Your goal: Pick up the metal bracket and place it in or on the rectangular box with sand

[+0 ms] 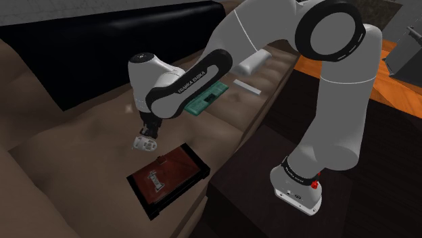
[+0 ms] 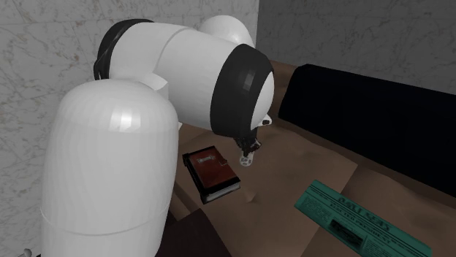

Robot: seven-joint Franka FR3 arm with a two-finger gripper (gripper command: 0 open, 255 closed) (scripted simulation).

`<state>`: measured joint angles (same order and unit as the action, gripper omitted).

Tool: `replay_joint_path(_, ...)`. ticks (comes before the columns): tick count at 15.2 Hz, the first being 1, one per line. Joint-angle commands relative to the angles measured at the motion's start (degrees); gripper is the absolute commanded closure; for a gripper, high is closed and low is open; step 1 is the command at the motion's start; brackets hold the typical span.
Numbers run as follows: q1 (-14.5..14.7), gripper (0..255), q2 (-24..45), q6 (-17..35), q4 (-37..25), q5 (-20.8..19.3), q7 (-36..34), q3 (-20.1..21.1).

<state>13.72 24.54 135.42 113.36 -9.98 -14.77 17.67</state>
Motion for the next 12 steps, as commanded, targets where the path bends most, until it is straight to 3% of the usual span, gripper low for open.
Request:
replay_joint_path(1, 0.0, 0, 0.0, 0.0, 0.0, 0.0, 0.0, 0.0)
replay_joint_path(4, -0.3, 0, 2.6, 17.9, 5.2, -3.0, 2.0, -0.5)
replay_joint_path(5, -0.2, 0, 3.2, 20.5, 5.6, -3.6, 2.1, -0.6)
replay_joint_path(12, 1.7, 0, 8.5, 23.4, 3.3, -5.7, 0.7, -2.8)
